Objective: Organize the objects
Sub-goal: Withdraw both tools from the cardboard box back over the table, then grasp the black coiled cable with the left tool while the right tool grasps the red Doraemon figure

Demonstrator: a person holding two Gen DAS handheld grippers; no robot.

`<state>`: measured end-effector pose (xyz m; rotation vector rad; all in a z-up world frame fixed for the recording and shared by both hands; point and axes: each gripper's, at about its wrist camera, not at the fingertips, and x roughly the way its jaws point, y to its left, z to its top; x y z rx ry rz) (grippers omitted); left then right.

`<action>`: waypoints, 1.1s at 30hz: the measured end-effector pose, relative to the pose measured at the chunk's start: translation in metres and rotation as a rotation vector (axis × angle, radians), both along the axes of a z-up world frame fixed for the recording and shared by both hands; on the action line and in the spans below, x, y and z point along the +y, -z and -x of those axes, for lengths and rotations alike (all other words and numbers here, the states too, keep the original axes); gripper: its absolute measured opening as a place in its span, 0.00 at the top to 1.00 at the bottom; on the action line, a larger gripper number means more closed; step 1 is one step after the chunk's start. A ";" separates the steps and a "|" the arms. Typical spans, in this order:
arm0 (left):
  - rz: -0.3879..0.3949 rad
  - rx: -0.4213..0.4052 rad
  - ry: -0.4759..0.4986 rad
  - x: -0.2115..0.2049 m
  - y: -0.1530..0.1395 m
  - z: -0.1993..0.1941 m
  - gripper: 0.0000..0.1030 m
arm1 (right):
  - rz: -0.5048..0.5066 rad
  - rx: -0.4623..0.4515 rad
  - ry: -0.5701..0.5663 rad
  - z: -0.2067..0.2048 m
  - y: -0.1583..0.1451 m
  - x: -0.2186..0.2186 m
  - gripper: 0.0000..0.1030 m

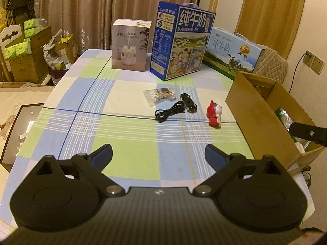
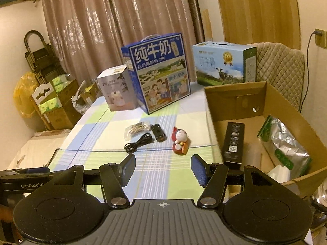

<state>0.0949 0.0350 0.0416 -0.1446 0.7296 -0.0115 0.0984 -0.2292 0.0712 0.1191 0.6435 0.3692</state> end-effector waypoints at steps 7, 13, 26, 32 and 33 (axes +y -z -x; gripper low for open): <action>0.004 0.002 -0.018 0.013 0.008 -0.008 0.05 | 0.020 -0.004 0.002 -0.007 0.010 0.016 0.44; 0.007 0.001 -0.032 0.024 0.017 -0.023 0.02 | 0.048 -0.021 0.006 -0.018 0.022 0.032 0.44; -0.015 0.013 -0.067 0.031 0.057 -0.080 0.01 | 0.095 0.018 0.017 -0.079 0.073 0.063 0.44; -0.048 -0.003 -0.052 0.028 0.070 -0.101 0.01 | 0.109 0.042 0.025 -0.108 0.096 0.070 0.44; -0.055 -0.008 -0.050 0.028 0.072 -0.105 0.01 | 0.110 0.046 0.026 -0.112 0.100 0.071 0.44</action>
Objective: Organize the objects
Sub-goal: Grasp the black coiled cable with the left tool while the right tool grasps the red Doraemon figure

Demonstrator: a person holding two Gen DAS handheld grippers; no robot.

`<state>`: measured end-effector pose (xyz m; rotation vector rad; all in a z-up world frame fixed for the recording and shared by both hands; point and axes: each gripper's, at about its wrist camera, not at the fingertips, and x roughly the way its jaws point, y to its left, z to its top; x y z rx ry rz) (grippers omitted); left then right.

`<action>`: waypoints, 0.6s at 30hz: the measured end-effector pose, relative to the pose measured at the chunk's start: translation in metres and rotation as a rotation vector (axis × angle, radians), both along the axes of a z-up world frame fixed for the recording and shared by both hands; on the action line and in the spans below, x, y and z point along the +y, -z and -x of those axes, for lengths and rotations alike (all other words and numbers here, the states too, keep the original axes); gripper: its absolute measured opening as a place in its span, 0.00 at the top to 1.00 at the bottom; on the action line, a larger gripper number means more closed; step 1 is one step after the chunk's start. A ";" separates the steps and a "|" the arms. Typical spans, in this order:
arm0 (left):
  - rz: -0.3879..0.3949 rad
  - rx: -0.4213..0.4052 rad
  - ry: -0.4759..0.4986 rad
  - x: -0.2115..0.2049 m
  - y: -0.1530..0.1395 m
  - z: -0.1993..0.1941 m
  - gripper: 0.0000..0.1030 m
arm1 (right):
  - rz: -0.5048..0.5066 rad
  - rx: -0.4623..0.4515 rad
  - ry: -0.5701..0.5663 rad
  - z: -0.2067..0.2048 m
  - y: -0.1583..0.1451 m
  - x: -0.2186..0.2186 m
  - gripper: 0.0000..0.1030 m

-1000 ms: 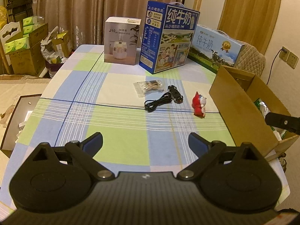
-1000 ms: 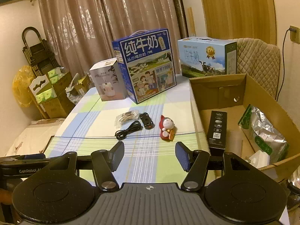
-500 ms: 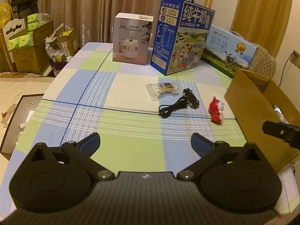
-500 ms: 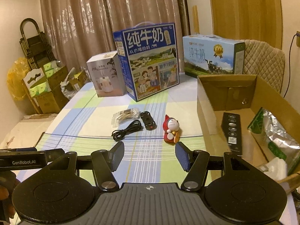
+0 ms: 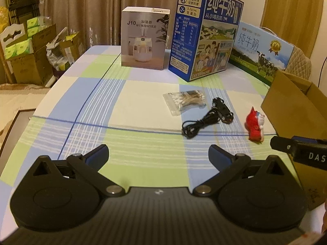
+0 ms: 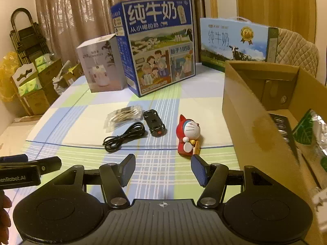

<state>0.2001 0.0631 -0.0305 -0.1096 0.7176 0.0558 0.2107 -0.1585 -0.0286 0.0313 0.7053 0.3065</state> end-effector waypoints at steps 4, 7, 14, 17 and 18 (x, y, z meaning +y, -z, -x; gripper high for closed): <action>-0.011 -0.016 0.012 0.001 0.006 -0.016 0.01 | -0.003 0.010 -0.004 -0.017 0.012 0.002 0.44; -0.045 -0.044 0.039 -0.002 0.009 -0.026 0.01 | 0.003 0.009 0.001 -0.028 0.019 0.001 0.44; -0.048 0.010 0.082 -0.013 0.021 -0.061 0.01 | 0.033 0.005 0.017 -0.050 0.035 -0.003 0.44; -0.036 0.021 0.088 -0.015 0.026 -0.074 0.01 | 0.054 -0.009 0.016 -0.057 0.040 -0.002 0.44; -0.032 0.025 0.089 -0.015 0.028 -0.077 0.01 | 0.067 -0.015 0.013 -0.059 0.041 -0.002 0.44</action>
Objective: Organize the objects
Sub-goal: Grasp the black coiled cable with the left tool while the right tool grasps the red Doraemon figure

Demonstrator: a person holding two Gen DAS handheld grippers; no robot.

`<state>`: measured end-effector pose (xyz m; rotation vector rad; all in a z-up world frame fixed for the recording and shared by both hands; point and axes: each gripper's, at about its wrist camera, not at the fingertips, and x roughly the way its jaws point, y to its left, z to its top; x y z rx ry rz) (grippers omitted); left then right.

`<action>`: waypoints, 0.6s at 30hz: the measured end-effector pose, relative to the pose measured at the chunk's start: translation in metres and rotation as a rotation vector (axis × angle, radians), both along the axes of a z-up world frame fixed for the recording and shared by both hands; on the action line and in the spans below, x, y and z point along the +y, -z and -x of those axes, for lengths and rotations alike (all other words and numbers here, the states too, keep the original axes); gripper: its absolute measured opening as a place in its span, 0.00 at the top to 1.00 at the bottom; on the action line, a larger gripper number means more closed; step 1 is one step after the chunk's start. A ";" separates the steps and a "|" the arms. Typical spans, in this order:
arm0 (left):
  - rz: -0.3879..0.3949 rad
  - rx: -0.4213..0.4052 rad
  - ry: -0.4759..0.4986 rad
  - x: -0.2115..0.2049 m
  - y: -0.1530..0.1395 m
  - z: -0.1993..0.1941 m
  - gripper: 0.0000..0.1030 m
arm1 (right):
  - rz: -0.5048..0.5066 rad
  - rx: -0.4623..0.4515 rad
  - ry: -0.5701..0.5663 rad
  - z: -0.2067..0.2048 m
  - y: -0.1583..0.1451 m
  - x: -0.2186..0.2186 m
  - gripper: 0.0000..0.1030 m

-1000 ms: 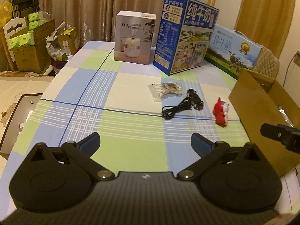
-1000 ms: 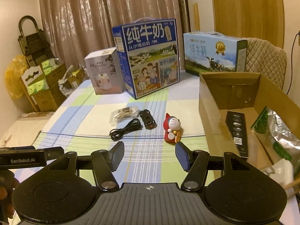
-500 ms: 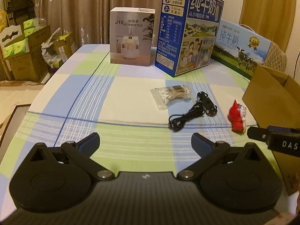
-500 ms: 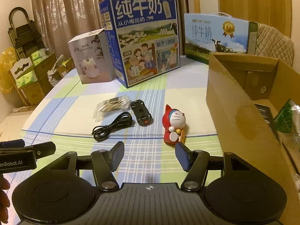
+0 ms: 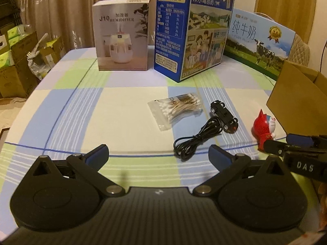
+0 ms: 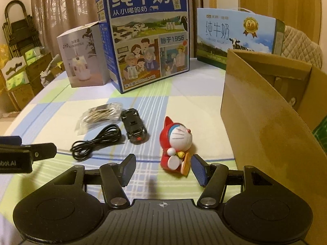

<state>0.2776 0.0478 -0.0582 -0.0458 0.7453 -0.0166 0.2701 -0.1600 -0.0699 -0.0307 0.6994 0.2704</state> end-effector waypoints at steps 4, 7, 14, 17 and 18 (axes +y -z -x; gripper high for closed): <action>0.011 0.002 0.014 0.002 0.004 -0.012 0.01 | 0.031 -0.015 -0.001 -0.008 0.005 0.003 0.44; 0.022 -0.003 0.036 0.004 0.005 -0.018 0.02 | 0.037 -0.018 0.002 -0.015 0.008 0.004 0.44; -0.004 -0.025 0.122 -0.002 0.009 -0.028 0.06 | 0.056 -0.011 0.001 -0.028 0.018 0.008 0.45; -0.033 -0.023 0.186 -0.010 0.014 -0.033 0.11 | 0.061 -0.006 0.001 -0.033 0.021 0.008 0.46; -0.049 -0.018 0.213 -0.014 0.015 -0.035 0.12 | 0.062 -0.002 0.001 -0.035 0.022 0.007 0.49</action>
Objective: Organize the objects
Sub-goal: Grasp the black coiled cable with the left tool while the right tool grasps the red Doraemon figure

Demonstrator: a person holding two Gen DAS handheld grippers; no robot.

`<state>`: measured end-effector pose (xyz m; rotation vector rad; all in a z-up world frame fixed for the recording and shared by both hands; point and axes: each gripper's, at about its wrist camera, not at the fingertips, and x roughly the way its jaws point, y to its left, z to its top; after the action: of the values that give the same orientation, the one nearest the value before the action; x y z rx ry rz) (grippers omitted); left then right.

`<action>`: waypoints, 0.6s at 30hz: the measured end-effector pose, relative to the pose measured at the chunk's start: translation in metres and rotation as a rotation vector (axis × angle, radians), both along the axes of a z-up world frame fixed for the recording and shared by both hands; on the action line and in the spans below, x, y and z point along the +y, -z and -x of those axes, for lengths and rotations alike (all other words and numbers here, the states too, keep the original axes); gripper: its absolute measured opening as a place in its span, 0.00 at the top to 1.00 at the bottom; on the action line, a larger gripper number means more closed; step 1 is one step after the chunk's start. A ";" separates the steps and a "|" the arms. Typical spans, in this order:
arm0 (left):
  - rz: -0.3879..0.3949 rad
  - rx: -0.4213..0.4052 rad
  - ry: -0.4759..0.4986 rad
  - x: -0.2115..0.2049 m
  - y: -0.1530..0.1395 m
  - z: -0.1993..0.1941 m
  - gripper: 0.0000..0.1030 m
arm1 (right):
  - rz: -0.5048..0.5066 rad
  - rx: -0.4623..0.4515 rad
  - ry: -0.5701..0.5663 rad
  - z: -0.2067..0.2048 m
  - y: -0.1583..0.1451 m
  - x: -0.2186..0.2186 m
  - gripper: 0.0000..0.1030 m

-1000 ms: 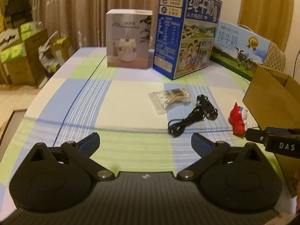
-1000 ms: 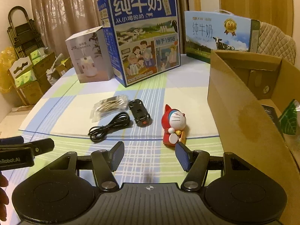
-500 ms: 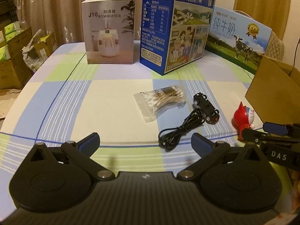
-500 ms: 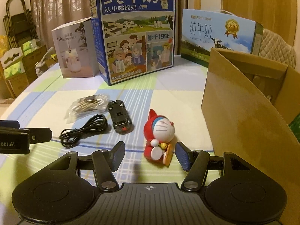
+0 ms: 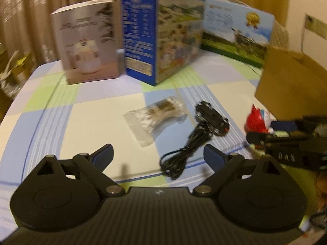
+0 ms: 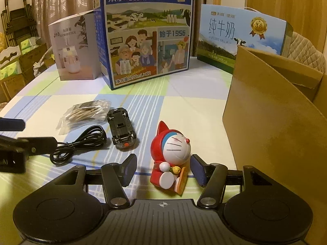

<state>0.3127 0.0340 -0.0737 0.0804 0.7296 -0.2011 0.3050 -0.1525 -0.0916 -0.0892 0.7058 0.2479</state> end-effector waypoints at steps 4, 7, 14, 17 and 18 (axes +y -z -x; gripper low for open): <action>-0.048 -0.007 0.071 -0.012 0.006 -0.006 0.17 | 0.006 0.013 -0.001 -0.004 0.004 0.000 0.56; -0.070 -0.007 0.116 -0.020 0.011 -0.011 0.22 | 0.012 0.024 0.000 -0.006 0.007 -0.001 0.60; -0.107 0.004 0.185 -0.036 0.020 -0.018 0.42 | 0.007 0.040 0.007 -0.009 0.008 -0.004 0.64; -0.114 0.013 0.198 -0.040 0.022 -0.018 0.61 | 0.009 0.043 0.008 -0.008 0.008 -0.003 0.64; -0.109 0.018 0.197 -0.040 0.022 -0.017 0.65 | 0.008 0.045 0.010 -0.008 0.008 -0.003 0.64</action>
<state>0.3296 -0.0063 -0.0954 0.2552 0.7508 -0.3508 0.3132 -0.1558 -0.0992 -0.0882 0.7522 0.2385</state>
